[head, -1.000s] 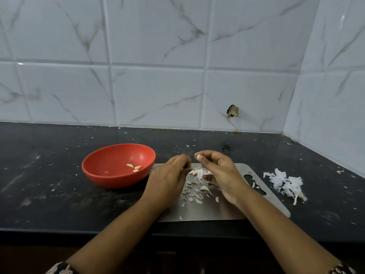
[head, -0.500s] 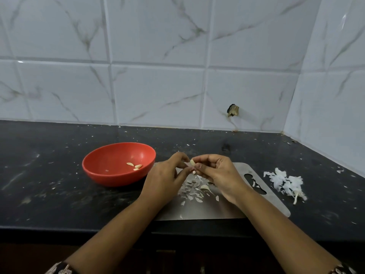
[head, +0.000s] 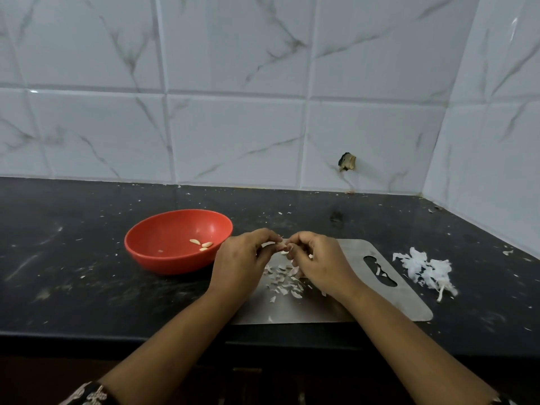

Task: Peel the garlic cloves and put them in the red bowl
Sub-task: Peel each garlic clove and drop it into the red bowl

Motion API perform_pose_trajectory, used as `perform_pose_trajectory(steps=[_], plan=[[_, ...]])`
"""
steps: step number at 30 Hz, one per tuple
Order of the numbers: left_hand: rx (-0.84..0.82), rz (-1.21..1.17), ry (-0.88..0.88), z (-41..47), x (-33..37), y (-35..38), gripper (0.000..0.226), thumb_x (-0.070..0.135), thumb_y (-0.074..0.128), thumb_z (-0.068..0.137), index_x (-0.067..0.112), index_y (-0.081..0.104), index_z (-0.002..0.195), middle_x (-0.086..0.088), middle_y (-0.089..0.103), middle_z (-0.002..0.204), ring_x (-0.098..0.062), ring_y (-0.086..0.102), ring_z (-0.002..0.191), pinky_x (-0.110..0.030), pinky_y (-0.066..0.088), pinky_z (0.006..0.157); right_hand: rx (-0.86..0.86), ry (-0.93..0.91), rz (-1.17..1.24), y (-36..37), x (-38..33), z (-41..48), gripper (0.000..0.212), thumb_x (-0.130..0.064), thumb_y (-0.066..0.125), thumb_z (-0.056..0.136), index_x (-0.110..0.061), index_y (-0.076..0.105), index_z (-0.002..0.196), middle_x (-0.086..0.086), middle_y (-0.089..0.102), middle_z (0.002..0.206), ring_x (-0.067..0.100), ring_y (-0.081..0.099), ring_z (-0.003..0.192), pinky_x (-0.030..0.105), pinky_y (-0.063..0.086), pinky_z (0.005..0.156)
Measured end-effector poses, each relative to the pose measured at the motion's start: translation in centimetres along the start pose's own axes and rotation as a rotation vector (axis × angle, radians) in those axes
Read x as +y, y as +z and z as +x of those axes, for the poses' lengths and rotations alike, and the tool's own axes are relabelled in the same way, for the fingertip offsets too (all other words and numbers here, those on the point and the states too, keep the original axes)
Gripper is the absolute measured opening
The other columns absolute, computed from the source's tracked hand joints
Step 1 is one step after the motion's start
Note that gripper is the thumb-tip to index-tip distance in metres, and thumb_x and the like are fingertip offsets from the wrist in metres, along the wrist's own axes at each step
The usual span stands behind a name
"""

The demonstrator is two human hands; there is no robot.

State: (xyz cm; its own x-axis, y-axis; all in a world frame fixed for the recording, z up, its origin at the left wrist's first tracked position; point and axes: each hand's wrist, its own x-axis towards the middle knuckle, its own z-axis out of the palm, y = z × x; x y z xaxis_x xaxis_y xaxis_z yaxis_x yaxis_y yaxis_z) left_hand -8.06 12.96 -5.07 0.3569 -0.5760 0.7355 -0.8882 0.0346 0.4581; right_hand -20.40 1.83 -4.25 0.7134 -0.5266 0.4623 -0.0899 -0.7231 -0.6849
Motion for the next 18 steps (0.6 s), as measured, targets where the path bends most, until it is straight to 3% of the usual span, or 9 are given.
perform_pose_trajectory(steps=[6, 10, 14, 18], plan=[[-0.020, -0.126, -0.035, -0.02, -0.22, 0.17, 0.008, 0.023, 0.073, 0.082, 0.022, 0.073, 0.090, 0.012, 0.073, 0.085, -0.003, 0.064, 0.070, -0.025, 0.054, 0.064, 0.027, -0.138, -0.142, -0.04, -0.05, -0.12, 0.012, -0.011, 0.056, 0.094, -0.018, 0.062, 0.087, -0.010, 0.055, 0.075, 0.007, 0.053, 0.069, 0.012, 0.039, 0.060], [-0.082, -0.364, -0.212, 0.35, -0.18, 0.12, 0.007, 0.012, 0.070, 0.085, 0.018, 0.070, 0.081, 0.004, 0.073, 0.080, -0.010, 0.065, 0.061, -0.026, 0.054, 0.062, 0.044, -0.189, -0.193, -0.05, -0.10, -0.12, 0.011, -0.009, 0.056, 0.093, -0.013, 0.062, 0.085, -0.006, 0.055, 0.075, 0.008, 0.049, 0.064, 0.016, 0.036, 0.056], [-0.143, -0.484, -0.350, 0.49, 0.05, -0.04, 0.009, 0.009, 0.066, 0.088, 0.008, 0.069, 0.080, 0.006, 0.067, 0.060, -0.006, 0.057, 0.051, -0.014, 0.041, 0.049, 0.029, -0.242, -0.308, -0.07, -0.17, -0.21, 0.009, -0.011, 0.055, 0.094, -0.012, 0.062, 0.088, -0.013, 0.046, 0.073, 0.005, 0.045, 0.063, 0.014, 0.034, 0.057], [-0.206, -0.633, -0.480, 0.62, 0.27, -0.25, 0.011, 0.007, 0.058, 0.093, 0.002, 0.066, 0.086, 0.001, 0.064, 0.059, -0.009, 0.052, 0.046, -0.018, 0.039, 0.043, 0.001, -0.227, -0.206, -0.04, -0.12, -0.37, 0.009, -0.008, 0.056, 0.093, -0.009, 0.064, 0.090, -0.009, 0.051, 0.073, 0.007, 0.046, 0.061, 0.017, 0.036, 0.055]])
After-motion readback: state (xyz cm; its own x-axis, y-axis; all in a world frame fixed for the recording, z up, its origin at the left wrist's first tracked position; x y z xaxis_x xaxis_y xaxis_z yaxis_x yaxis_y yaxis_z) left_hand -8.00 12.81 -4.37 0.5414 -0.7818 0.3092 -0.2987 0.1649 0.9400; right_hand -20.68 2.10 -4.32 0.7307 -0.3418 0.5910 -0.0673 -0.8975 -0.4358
